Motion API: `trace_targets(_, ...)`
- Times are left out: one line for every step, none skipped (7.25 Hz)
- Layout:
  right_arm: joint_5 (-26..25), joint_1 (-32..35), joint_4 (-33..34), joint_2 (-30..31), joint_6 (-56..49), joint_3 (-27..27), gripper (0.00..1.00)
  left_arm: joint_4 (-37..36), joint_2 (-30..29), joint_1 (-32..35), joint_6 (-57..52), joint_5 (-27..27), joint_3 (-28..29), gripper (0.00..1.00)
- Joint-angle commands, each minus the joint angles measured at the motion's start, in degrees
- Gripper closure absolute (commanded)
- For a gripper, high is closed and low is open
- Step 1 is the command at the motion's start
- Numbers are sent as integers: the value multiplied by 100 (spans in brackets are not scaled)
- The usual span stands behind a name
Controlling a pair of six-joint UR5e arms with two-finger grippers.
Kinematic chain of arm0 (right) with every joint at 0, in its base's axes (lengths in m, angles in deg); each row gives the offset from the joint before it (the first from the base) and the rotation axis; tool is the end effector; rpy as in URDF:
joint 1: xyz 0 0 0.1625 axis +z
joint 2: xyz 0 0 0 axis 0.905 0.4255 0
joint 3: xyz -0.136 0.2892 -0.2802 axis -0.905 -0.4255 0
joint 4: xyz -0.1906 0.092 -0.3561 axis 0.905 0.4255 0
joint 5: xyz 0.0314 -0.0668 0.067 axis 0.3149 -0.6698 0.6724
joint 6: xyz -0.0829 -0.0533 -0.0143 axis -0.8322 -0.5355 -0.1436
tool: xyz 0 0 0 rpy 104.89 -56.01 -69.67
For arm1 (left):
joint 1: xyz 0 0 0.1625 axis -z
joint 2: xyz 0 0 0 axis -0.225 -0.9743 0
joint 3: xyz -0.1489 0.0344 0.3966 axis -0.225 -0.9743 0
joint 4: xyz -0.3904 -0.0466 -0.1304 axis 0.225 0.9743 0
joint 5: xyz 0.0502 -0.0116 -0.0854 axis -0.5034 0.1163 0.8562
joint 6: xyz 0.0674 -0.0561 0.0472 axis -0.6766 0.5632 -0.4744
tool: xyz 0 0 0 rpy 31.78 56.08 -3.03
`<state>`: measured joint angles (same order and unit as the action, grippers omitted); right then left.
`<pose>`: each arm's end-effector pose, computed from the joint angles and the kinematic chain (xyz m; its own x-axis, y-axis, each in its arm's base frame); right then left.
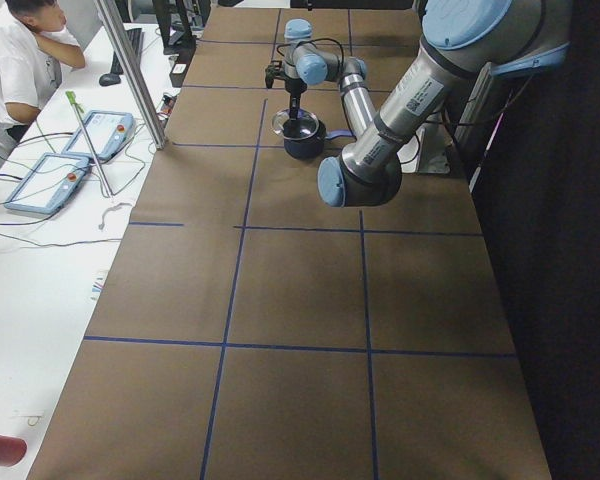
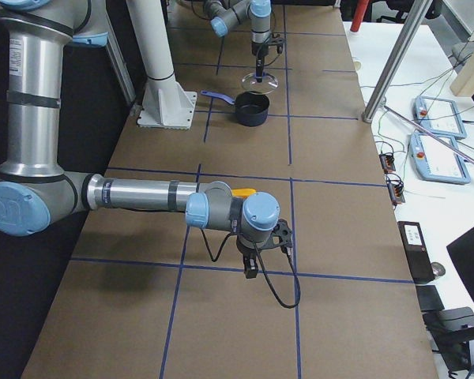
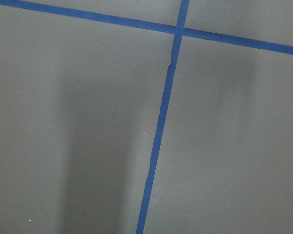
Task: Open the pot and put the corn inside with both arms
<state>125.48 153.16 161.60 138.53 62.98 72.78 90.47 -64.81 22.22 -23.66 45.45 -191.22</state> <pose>0.0484 -0.4331 0.6647 0.6639 -0.1789 0.7261 0.1817 0.9805 0.0754 0.4720 -0.4505 0.1359 0.6548 0.0998 -0.7492 -0.0101 0.9923 0.1234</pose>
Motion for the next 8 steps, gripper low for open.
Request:
trace_targets(0,-1,-9,0,0,0,0,49,1328,605,-1531,364,-795,100)
trace_targets(0,-1,0,0,0,0,0,458,1925,695,-1817,374,-823,100)
trace_targets(0,-1,0,0,0,0,0,1176,2375,678,-1785,374,-745,100)
trace_targets(0,-10,0,0,0,0,0,1348,2544,652,-1776,374,-614,100)
trace_targets(0,-10,-9,0,0,0,0,1359,2572,582,-1767,374,-517,100)
trace_targets(0,-10,0,0,0,0,0,1585,2572,521,-1515,374,-446,100)
trace_targets(0,-10,0,0,0,0,0,2005,2572,294,-1112,374,-219,100)
trace_targets(0,-10,-9,0,0,-9,0,2357,2581,83,-856,365,-86,100)
